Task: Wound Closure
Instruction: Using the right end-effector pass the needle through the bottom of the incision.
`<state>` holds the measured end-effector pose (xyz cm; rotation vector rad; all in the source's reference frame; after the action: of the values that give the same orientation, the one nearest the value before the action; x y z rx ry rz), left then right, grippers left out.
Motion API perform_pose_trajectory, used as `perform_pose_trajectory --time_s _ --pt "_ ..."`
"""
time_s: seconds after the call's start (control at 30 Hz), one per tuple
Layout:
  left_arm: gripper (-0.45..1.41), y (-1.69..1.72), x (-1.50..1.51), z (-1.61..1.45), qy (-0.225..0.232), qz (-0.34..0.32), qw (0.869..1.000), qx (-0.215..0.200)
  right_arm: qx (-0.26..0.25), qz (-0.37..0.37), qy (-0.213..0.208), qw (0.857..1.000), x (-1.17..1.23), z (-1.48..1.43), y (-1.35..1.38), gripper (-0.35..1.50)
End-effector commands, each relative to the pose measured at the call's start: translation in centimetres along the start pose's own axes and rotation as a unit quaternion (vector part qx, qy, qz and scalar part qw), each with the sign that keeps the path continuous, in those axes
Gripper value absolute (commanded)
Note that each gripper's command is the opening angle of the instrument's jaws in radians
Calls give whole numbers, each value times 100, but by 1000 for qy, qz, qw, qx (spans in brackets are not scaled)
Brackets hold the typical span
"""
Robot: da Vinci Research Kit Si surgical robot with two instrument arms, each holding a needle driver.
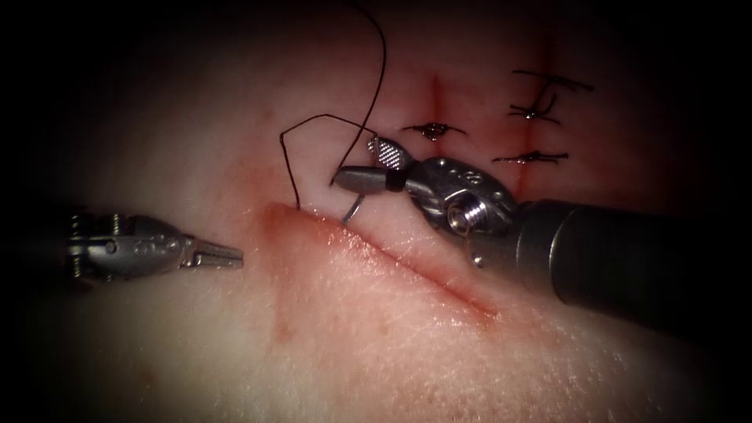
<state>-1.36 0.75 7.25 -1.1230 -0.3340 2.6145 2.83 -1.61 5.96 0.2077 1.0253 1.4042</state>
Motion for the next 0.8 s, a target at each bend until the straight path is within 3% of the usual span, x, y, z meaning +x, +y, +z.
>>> perform_pose_trajectory --time_s 0.03,0.17,0.23,0.27,0.33,0.37,0.63,0.8 --pt "-45 2 -2 8 0 0 1000 -1 2 -1 2 1000 1 11 -4 111" --pt "-45 2 -2 8 0 0 1000 -1 0 7 3 1000 -1 13 -3 98" --pt "-45 2 -2 8 -1 0 1000 -2 -6 13 4 1000 -1 13 -3 78" --pt "-45 2 -2 8 -1 0 1000 -2 -8 22 5 1000 -1 13 -3 54" --pt "-45 2 -2 8 -1 0 1000 -2 -14 31 7 999 -2 13 -3 -15" --pt "-45 3 -2 8 -1 0 1000 -2 -14 40 6 999 -2 12 -4 -35" --pt "-45 3 -1 9 -2 0 1000 -1 -19 126 11 992 -6 17 -12 -35" --pt "-45 3 -1 9 -2 0 1000 -1 -2 222 1 975 -17 20 -29 -35"
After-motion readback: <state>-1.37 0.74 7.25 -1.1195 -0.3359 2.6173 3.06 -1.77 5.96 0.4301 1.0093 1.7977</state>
